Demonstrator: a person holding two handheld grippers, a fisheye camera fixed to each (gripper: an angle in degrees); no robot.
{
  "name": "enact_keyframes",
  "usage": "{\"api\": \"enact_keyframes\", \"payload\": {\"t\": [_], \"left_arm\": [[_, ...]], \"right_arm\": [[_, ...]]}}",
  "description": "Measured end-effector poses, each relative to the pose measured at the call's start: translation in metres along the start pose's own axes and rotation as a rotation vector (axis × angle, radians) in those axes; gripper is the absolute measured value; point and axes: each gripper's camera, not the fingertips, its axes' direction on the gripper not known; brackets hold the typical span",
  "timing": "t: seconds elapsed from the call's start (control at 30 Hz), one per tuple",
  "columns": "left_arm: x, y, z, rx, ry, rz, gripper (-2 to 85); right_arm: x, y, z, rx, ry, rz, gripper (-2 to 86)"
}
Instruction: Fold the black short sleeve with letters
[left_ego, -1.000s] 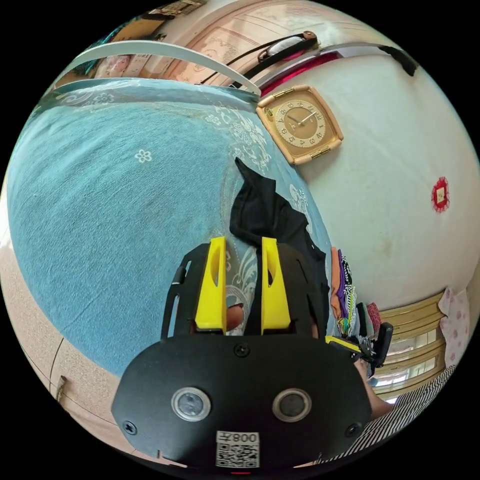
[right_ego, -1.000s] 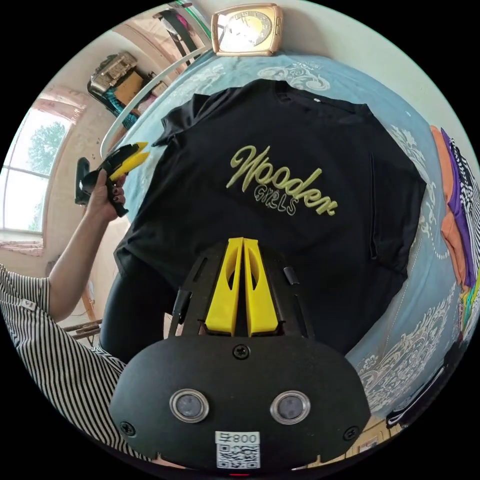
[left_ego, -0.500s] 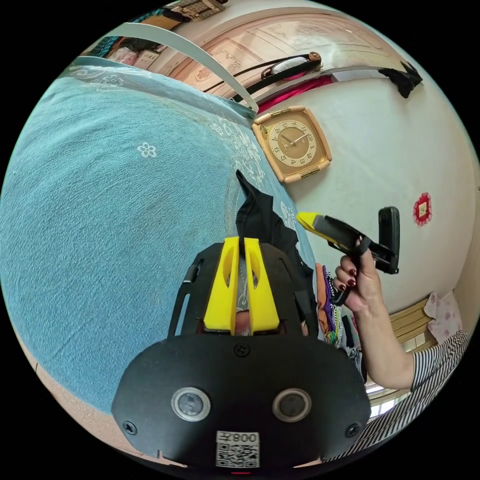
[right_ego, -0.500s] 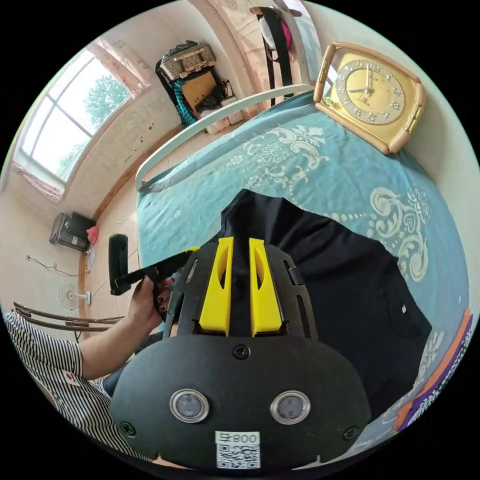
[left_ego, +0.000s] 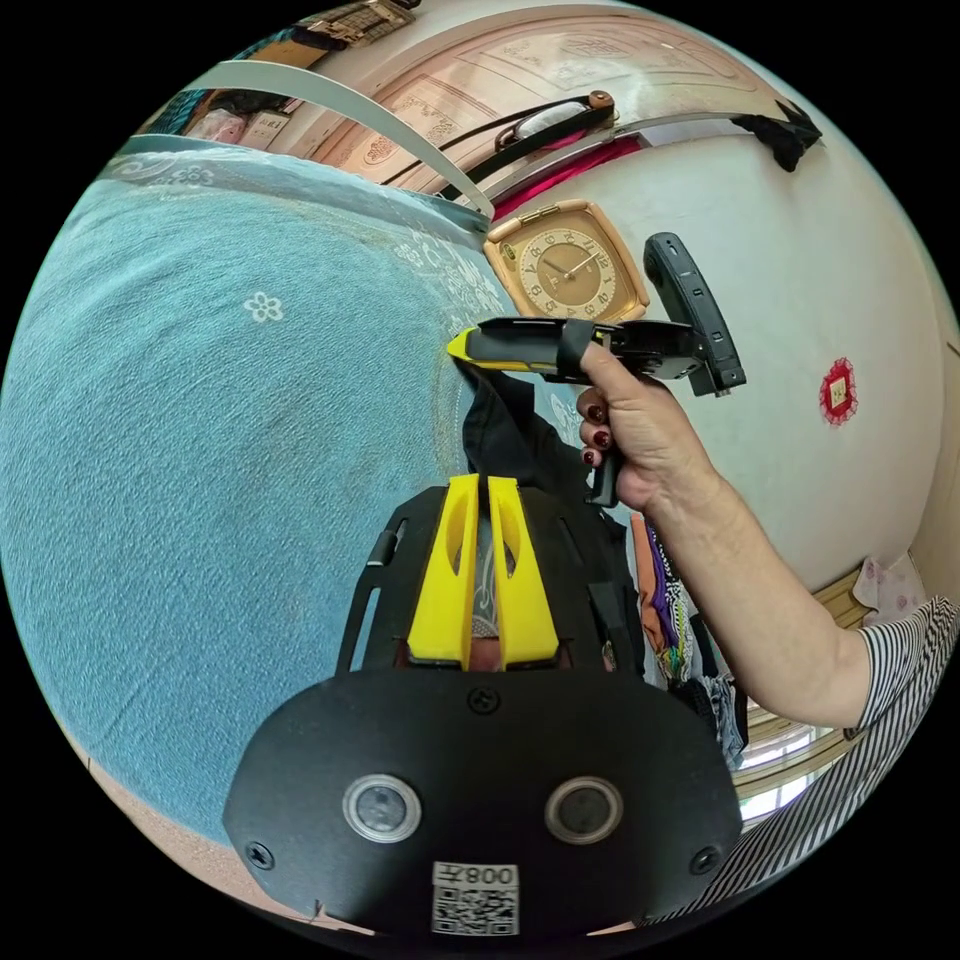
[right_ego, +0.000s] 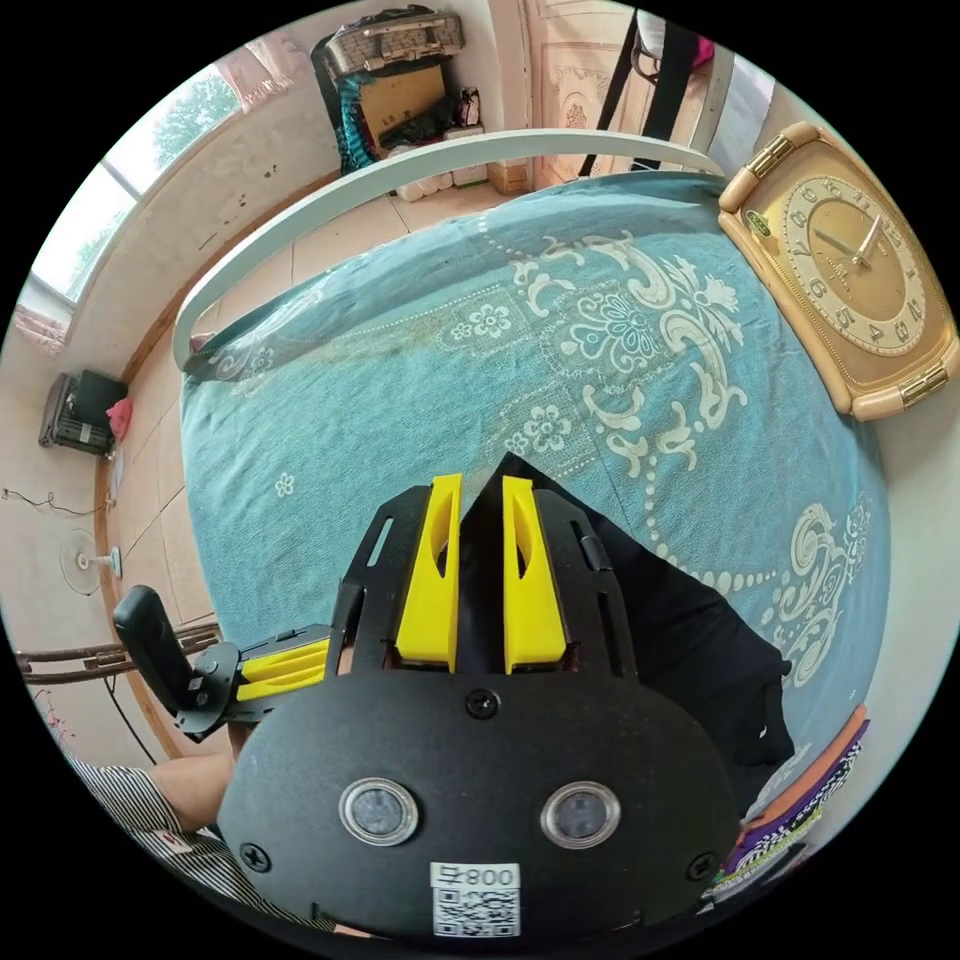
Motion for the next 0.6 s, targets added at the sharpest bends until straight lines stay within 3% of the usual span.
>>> {"api": "enact_keyframes", "payload": {"t": [0.23, 0.6], "left_arm": [[0.008, -0.002, -0.001, -0.003, -0.001, 0.004, 1.8], [0.036, 0.004, 0.009, 0.005, 0.018, 0.057, 1.9]], "right_arm": [[0.022, -0.017, 0.004, 0.037, -0.018, 0.019, 1.5], [0.107, -0.010, -0.012, 0.134, -0.305, 0.139, 0.3]]}}
